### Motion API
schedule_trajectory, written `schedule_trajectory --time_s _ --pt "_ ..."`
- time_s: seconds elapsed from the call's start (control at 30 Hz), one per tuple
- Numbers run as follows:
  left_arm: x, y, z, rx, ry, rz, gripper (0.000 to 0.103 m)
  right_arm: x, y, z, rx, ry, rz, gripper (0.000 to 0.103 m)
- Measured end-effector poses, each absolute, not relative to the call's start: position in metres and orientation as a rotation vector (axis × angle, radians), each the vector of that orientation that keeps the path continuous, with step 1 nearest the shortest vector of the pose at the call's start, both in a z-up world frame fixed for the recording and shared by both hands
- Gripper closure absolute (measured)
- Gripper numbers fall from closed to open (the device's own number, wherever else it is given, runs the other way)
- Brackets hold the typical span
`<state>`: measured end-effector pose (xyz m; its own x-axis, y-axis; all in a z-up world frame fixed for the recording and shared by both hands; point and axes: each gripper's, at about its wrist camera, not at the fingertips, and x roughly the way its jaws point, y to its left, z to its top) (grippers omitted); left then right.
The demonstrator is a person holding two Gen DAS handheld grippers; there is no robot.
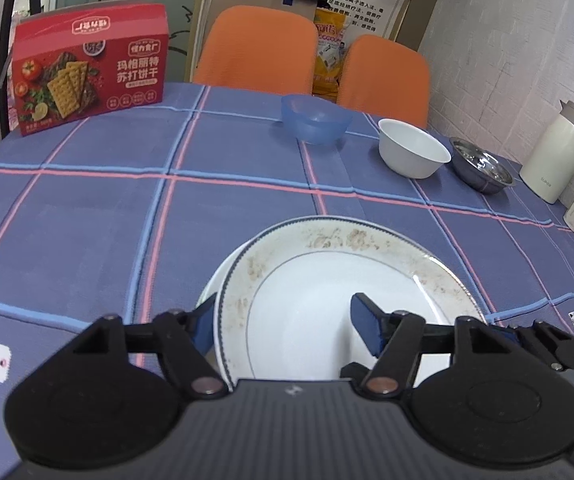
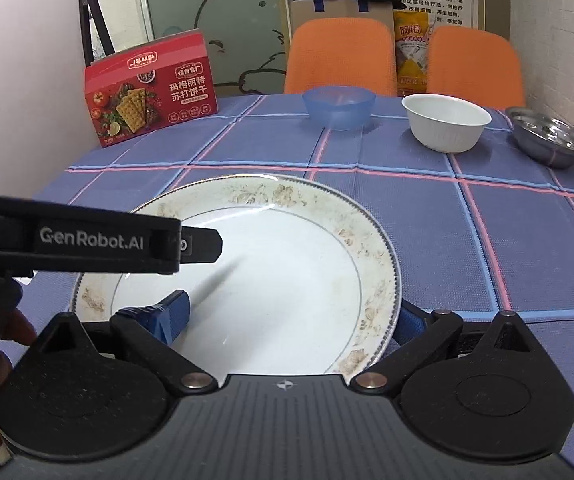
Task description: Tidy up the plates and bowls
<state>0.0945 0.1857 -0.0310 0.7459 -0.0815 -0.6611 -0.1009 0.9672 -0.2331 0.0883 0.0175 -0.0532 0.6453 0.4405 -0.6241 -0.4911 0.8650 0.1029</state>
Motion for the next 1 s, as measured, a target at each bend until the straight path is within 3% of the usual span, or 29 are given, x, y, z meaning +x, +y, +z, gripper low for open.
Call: schedule_trajectory --time_s 0.17,0.37,1.0 --pt "0.084 0.194 -0.02 -0.291 0.693 0.03 0.023 0.082 0.007 -0.041 -0.054 0.633 0.536 0.015" --pt "0.072 0.19 0.006 -0.216 0.593 0.07 0.017 0.084 -0.006 -0.038 -0.017 0.625 0.538 0.015" --pt "0.121 0.11 0.01 -0.11 0.671 -0.042 0.01 0.12 -0.112 -0.04 0.187 0.662 0.376 0.015"
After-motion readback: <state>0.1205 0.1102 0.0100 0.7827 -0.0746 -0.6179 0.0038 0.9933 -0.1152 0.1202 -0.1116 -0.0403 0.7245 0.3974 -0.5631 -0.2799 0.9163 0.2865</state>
